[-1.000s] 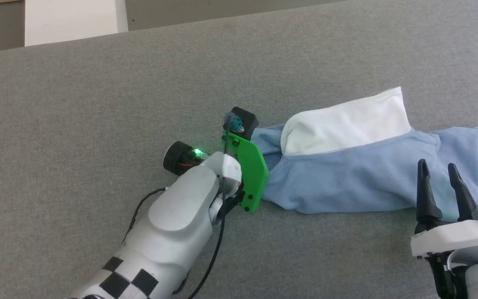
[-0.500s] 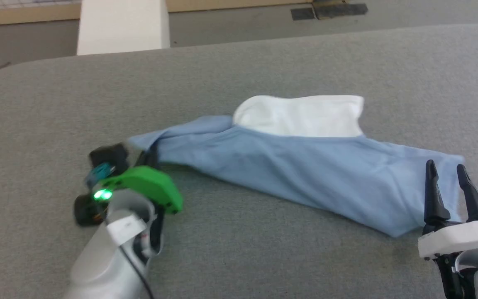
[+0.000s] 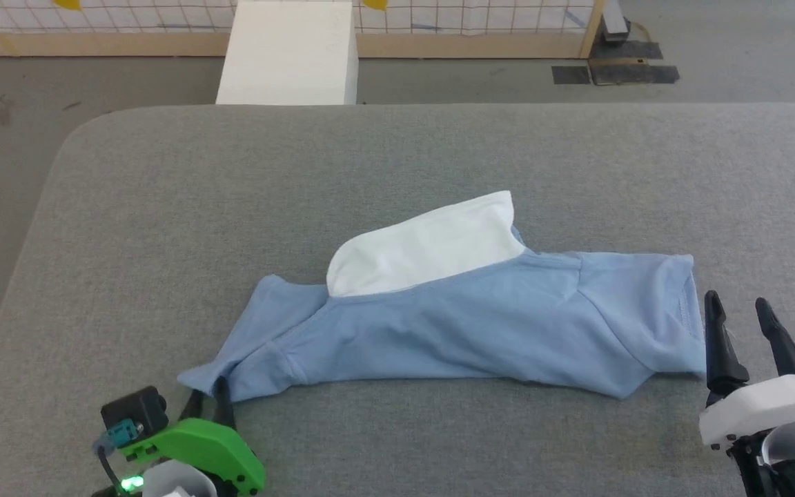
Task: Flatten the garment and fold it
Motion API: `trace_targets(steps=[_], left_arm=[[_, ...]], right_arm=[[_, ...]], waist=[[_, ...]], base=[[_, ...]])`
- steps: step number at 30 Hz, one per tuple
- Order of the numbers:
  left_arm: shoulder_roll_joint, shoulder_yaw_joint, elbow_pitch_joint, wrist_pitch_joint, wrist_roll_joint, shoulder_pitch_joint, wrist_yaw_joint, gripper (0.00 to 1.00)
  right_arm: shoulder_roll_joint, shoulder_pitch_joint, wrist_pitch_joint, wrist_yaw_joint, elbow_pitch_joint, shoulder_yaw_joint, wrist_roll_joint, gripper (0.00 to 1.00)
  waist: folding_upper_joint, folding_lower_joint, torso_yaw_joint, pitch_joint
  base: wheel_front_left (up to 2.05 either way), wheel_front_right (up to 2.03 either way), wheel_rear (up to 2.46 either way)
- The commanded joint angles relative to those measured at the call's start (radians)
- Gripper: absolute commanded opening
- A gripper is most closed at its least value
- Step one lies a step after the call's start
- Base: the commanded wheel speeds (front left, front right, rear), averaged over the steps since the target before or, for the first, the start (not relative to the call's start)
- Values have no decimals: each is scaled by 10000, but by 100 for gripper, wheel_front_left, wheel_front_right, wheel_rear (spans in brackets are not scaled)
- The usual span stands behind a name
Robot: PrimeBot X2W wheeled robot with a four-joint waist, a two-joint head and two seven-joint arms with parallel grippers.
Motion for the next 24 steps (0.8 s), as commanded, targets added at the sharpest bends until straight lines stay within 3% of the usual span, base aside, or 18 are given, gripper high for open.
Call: trace_targets(steps=[1, 5, 10, 16, 20, 24], left_arm=[[25, 11, -84, -84, -2, 162, -52, 100], [43, 147, -404, -861, 224, 256, -126, 100], [131, 861, -1031, -1606, 1273, 45, -336, 100], [-689, 2260, -2201, -1627, 3132, -38, -1030, 100], [-1326, 2803, -2310, -1629, 3900, -71, -1692, 100], [-1819, 3173, -2213, -1629, 4444, -180, -2282, 100]], right_arm=[[-1, 71, 107, -13, 0, -66, -63, 100], [-1, -71, 654, -13, 32, -304, -159, 100], [-1, -1071, 1805, -13, 542, -701, -785, 100], [-27, -2904, 3560, -13, 1911, -1046, -1410, 100], [-145, -4055, 4790, -13, 3128, -1448, -1715, 100], [-279, -4928, 5323, -13, 3963, -1765, -2125, 100]], waist=[[0, 0, 96, -42], [0, 0, 140, 51], [0, 0, 145, 327], [0, 0, 326, 788], [0, 0, 493, 1089], [0, 0, 690, 1317]], base=[[0, 0, 0], [0, 0, 0], [0, 0, 0], [0, 0, 0], [0, 0, 0], [0, 0, 0]])
